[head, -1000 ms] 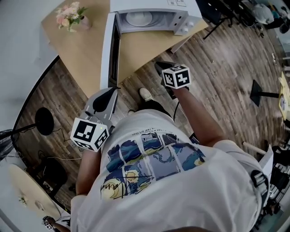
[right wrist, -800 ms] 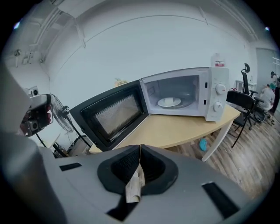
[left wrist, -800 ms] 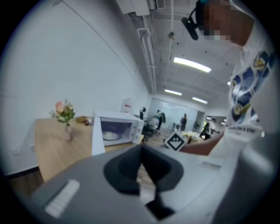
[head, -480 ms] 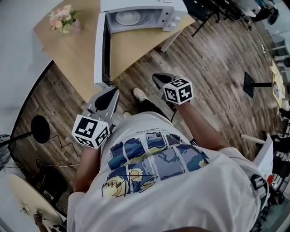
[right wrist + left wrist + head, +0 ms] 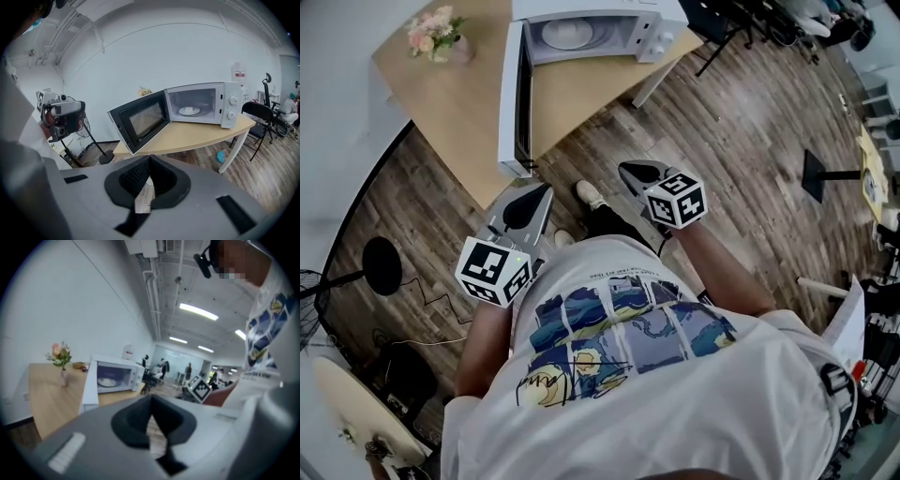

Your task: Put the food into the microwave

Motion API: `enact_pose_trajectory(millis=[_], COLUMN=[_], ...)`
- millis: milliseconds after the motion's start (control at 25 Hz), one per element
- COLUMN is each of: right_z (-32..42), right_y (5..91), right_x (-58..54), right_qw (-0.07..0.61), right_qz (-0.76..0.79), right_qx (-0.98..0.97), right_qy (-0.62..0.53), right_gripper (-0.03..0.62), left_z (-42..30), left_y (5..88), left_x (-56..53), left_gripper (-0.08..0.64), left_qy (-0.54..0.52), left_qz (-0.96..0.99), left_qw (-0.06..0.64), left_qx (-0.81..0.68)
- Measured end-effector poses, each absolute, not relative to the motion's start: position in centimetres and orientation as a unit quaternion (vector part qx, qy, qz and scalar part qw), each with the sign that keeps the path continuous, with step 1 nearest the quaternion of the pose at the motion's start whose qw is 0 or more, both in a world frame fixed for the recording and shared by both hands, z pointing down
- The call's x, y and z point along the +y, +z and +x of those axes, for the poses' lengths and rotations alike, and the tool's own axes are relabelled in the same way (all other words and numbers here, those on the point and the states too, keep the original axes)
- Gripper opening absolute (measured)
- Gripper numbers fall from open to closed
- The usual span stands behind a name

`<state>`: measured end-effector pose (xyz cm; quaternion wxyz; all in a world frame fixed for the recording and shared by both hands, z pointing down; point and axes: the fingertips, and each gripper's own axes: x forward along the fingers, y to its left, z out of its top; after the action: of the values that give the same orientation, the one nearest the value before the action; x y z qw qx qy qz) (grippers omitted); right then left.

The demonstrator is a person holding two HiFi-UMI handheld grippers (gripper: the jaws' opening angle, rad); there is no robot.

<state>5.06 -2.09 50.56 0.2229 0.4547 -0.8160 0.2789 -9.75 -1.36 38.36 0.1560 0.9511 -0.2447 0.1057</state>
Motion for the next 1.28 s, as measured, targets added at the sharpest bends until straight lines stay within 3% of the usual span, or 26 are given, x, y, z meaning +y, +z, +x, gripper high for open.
enact_pose_trajectory(millis=[520, 1280], right_z=[4.0, 16.9], right_y=[49.1, 46.6], right_x=[-1.8, -1.6], right_qw=[0.233, 0.220], right_qz=[0.392, 0.361], right_qx=[-0.860, -0.887], right_qy=[0.229, 0.185], right_gripper=[0.006, 0.006], left_z=[-9.4, 7.0], left_y=[40.1, 41.5], left_x=[-0.7, -1.3], left_gripper=[0.009, 0.009], left_qy=[0.125, 0.144], left_qz=[0.934, 0.926], left_qw=[0.174, 0.194], left_qx=[-0.287, -0.289])
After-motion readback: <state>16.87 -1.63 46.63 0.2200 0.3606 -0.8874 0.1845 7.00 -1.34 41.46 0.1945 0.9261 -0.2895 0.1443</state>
